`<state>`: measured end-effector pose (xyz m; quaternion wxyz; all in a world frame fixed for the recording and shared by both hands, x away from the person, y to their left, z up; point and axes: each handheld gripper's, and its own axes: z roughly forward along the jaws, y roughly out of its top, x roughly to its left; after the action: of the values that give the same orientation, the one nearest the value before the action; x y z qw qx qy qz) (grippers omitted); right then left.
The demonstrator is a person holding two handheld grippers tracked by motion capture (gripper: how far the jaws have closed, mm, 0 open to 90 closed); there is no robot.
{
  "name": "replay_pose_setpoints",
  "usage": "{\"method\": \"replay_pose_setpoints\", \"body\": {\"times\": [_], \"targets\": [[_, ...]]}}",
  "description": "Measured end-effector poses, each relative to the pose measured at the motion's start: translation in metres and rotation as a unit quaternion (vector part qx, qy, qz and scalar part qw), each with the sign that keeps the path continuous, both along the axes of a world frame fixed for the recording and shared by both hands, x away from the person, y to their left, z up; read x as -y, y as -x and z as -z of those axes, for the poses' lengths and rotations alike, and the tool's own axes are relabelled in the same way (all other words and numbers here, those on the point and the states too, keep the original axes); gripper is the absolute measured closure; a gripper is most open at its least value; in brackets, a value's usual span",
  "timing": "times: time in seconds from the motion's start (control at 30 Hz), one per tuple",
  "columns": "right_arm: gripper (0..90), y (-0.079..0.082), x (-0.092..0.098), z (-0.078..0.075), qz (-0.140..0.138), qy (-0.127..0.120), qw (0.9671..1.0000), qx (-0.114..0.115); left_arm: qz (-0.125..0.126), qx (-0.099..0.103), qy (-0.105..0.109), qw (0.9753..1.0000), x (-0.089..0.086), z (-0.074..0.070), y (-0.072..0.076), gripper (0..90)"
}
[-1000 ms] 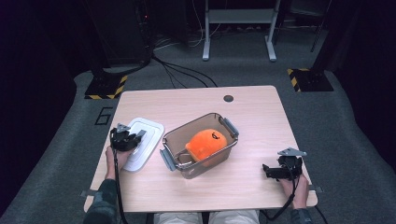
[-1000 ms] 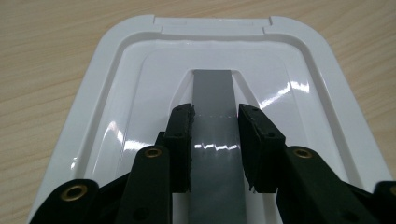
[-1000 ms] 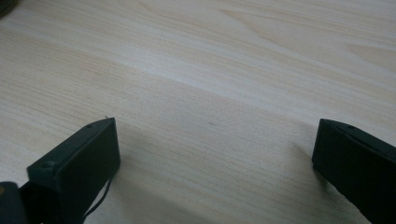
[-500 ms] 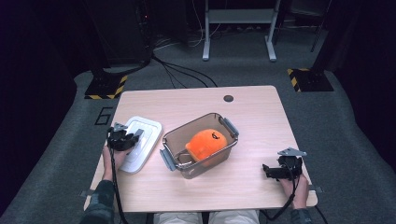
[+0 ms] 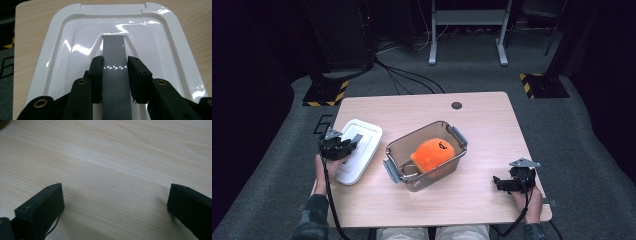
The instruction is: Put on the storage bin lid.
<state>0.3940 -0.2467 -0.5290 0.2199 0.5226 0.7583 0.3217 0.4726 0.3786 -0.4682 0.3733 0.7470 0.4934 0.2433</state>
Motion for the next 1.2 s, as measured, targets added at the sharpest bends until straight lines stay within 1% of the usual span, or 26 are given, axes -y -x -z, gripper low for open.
{"method": "replay_pose_setpoints", "body": {"times": [0.07, 0.1, 0.13, 0.23, 0.4, 0.57, 0.67, 0.77, 0.8, 0.93, 0.97, 1.03, 1.13, 1.17, 1.2], "targets": [[0.0, 0.0, 0.001, 0.0, -0.003, 0.003, 1.0, 0.001, 0.001, 0.005, -0.001, 1.0, 0.0, -0.004, 0.001, 66.4], [0.0, 0.0, 0.0, 0.0, 0.001, -0.001, 1.0, -0.001, 0.005, 0.005, -0.005, 1.0, -0.001, -0.007, 0.002, 66.4], [0.0, 0.0, 0.001, 0.0, -0.003, 0.003, 1.0, 0.001, 0.005, 0.005, -0.004, 1.0, -0.001, -0.01, 0.003, 66.4], [0.0, 0.0, 0.0, 0.0, 0.0, 0.001, 1.0, 0.0, 0.008, 0.013, -0.014, 0.9998, -0.001, -0.017, 0.004, 66.4], [0.0, 0.0, 0.0, 0.0, 0.001, -0.001, 1.0, -0.001, 0.011, 0.025, -0.014, 0.9995, -0.001, -0.028, 0.007, 66.4], [0.0, 0.0, 0.0, 0.0, 0.001, 0.0, 1.0, -0.001, 0.019, 0.024, -0.018, 0.9994, 0.001, -0.038, 0.007, 66.4], [0.0, 0.0, 0.0, 0.0, 0.0, 0.0, 1.0, 0.001, 0.021, 0.029, -0.018, 0.9992, 0.003, -0.044, 0.007, 66.4], [0.0, 0.0, 0.0, 0.0, -0.001, 0.001, 1.0, 0.001, 0.029, 0.027, -0.021, 0.999, 0.005, -0.051, 0.008, 66.4], [0.0, 0.0, 0.0, 0.0, 0.0, 0.001, 1.0, 0.001, 0.029, 0.032, -0.019, 0.9989, 0.006, -0.053, 0.008, 66.4], [0.0, 0.0, 0.0, 0.0, 0.0, 0.001, 1.0, 0.001, 0.037, 0.037, -0.021, 0.9984, 0.011, -0.062, 0.009, 66.3], [0.0, 0.0, 0.0, 0.0, 0.0, 0.0, 1.0, 0.001, 0.04, 0.035, -0.023, 0.9983, 0.011, -0.065, 0.009, 66.3], [0.0, 0.0, 0.0, 0.0, 0.0, 0.001, 1.0, 0.001, 0.043, 0.042, -0.024, 0.9979, 0.015, -0.069, 0.009, 66.4], [0.0, 0.0, 0.0, 0.0, -0.001, 0.001, 1.0, 0.002, 0.05, 0.046, -0.028, 0.9973, 0.019, -0.076, 0.009, 66.3], [0.0, 0.0, 0.0, 0.0, 0.0, 0.001, 1.0, 0.001, 0.051, 0.05, -0.027, 0.9971, 0.021, -0.078, 0.009, 66.3], [0.0, 0.0, 0.0, 0.0, 0.0, 0.0, 1.0, 0.001, 0.055, 0.049, -0.029, 0.9969, 0.023, -0.08, 0.009, 66.4]]}}
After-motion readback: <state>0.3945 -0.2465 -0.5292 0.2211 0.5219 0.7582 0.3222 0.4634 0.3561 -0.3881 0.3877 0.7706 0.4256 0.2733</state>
